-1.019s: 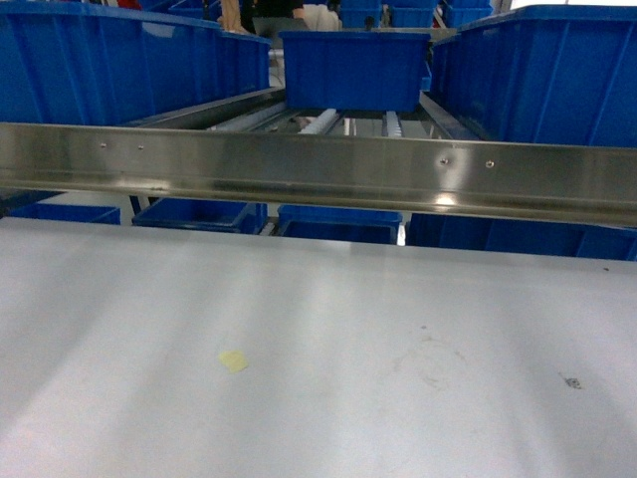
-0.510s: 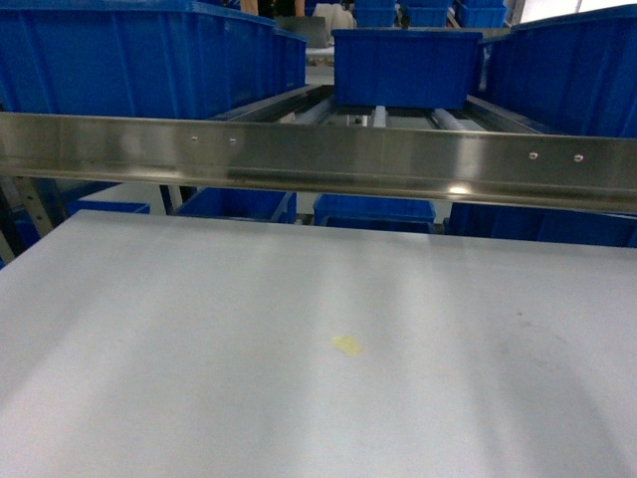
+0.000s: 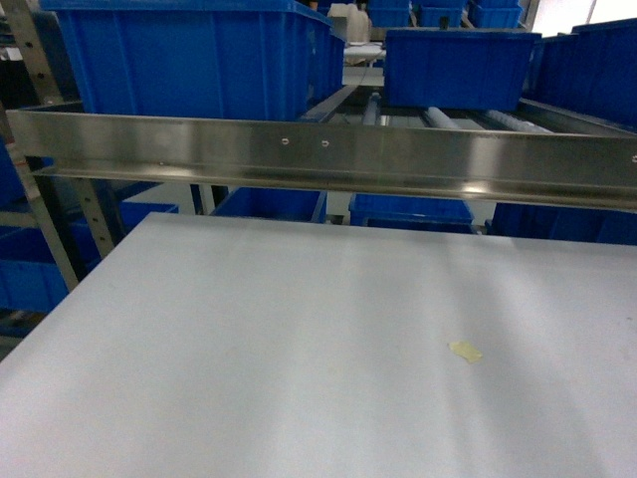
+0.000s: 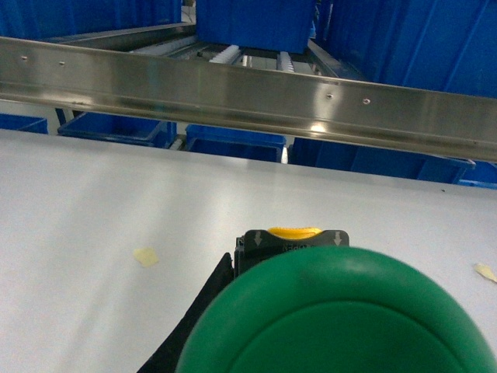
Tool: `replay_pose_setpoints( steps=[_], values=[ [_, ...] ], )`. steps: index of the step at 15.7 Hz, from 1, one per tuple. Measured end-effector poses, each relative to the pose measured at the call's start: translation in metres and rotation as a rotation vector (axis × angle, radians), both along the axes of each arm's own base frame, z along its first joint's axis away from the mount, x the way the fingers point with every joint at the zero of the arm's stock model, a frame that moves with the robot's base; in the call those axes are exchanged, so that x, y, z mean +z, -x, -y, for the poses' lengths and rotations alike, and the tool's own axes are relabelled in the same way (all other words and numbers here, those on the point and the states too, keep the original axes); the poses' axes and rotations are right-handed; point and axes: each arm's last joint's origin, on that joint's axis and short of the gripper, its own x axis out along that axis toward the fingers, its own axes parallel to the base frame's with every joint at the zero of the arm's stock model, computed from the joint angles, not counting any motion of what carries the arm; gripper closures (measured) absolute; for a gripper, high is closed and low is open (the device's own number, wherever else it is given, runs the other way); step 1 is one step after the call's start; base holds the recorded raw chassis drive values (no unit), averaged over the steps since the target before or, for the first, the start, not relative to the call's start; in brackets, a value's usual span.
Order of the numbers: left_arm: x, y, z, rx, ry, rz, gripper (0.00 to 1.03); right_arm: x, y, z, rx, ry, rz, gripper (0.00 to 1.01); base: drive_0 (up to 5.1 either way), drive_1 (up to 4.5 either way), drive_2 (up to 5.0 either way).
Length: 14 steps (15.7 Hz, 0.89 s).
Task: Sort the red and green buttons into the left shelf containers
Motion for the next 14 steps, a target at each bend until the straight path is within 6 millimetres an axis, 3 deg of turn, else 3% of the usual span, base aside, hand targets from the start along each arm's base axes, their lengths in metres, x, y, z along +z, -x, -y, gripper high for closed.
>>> replay_pose_setpoints(
  steps=[14],
  values=[
    [-0.0001,0.0000,-0.0003,0.003,-0.001,-0.001,0.79,0.0000,0.0000,-0.0001,0.001,0.000,0.000,0.74,-5.3,2.13,2.1]
  ],
)
